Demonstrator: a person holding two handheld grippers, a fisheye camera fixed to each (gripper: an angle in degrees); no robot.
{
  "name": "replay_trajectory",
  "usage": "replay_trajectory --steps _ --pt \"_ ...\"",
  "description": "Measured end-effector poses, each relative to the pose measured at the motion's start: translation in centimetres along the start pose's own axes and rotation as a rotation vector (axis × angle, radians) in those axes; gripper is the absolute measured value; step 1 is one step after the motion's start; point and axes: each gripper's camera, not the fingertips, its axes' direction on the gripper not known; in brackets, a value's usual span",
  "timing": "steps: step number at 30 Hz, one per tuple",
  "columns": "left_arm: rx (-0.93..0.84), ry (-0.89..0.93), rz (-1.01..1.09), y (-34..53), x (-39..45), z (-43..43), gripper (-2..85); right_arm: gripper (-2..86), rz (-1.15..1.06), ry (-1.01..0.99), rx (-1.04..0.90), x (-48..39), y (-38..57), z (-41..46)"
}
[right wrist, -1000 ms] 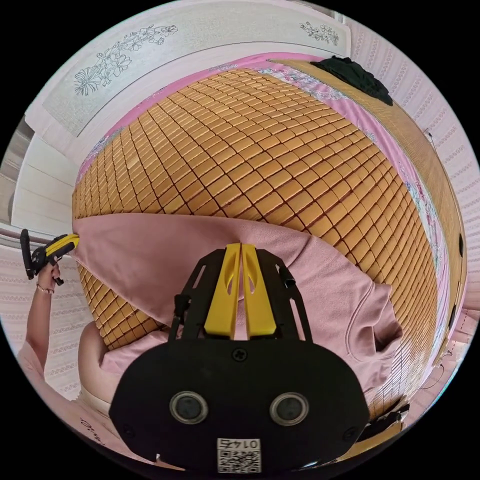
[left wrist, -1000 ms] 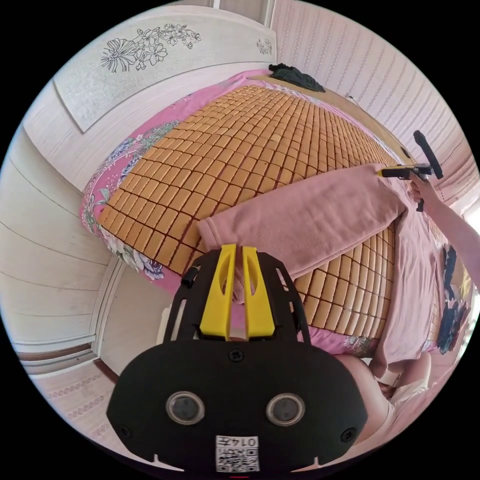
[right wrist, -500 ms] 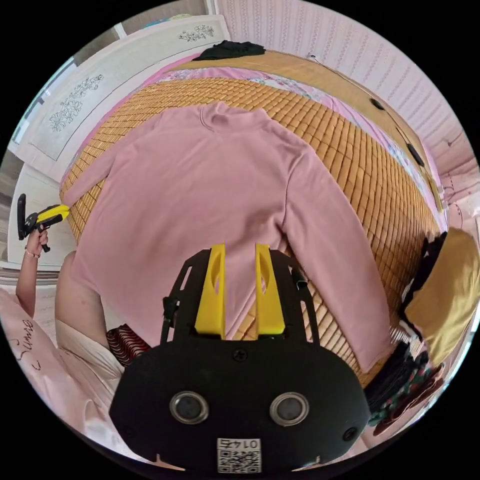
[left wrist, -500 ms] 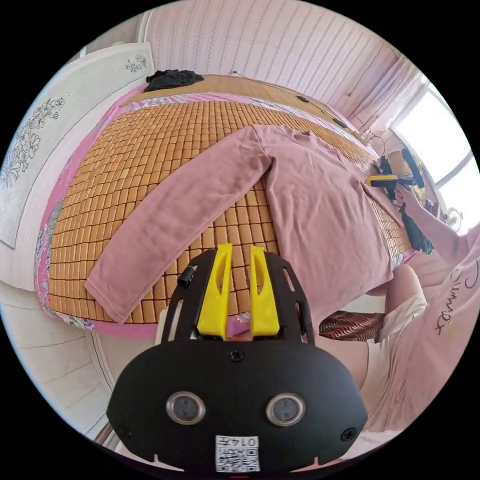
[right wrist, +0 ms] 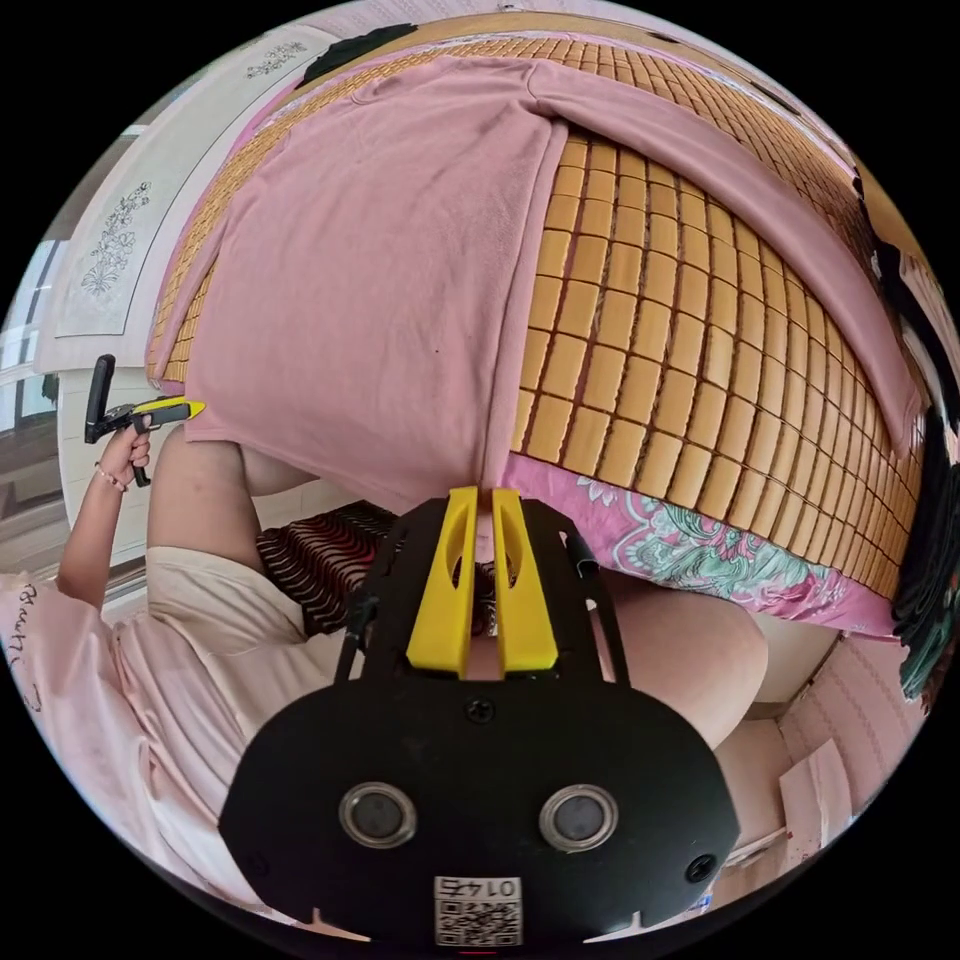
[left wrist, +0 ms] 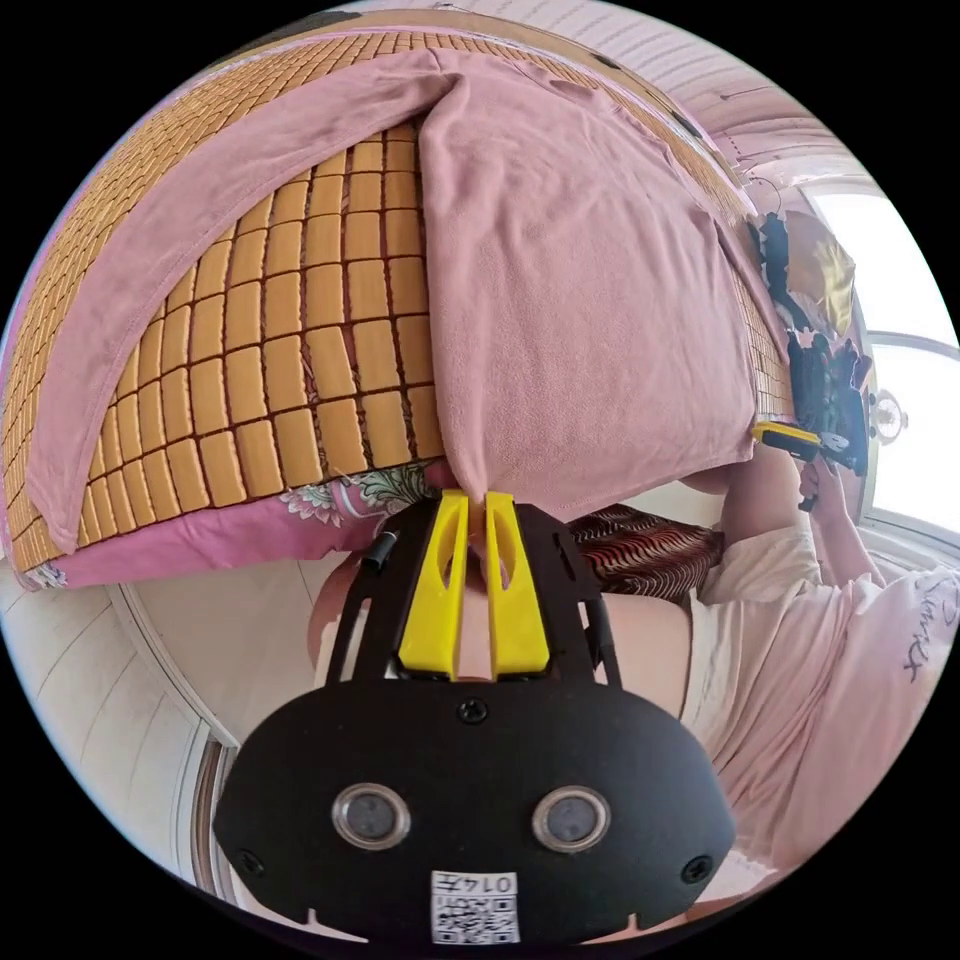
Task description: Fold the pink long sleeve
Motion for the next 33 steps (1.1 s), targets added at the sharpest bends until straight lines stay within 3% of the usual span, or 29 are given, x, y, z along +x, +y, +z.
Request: replay_trajectory --steps 8,17,21,28,33 --pt "0.024 -0.017 -0.023 2.1 -0.6 -0.5 4.2 2.9 0.006 -0.005 0.008 -0.7 2.6 0.5" --pt "0.443 -0.024 -0.248 10.6 -5.6 -5.9 5.6 7.0 -0.096 0.11 0.132 -6.0 5.5 -2.2" --pt "0.595 -0.029 -0.393 14.4 -10.4 -7.4 6.1 7.8 -0.291 0.212 0.276 -13.6 3.1 -3.3" --pt "0.746 -0.119 -0.532 17.1 -17.7 -8.7 5.9 10.2 -0.719 0.104 0.25 -32.1 -7.1 -2.0" --pt "0.833 -0.195 -0.709 17.2 -21.4 -7.5 8.5 8.8 -0.973 0.13 0.18 -45.3 -12.5 1.2"
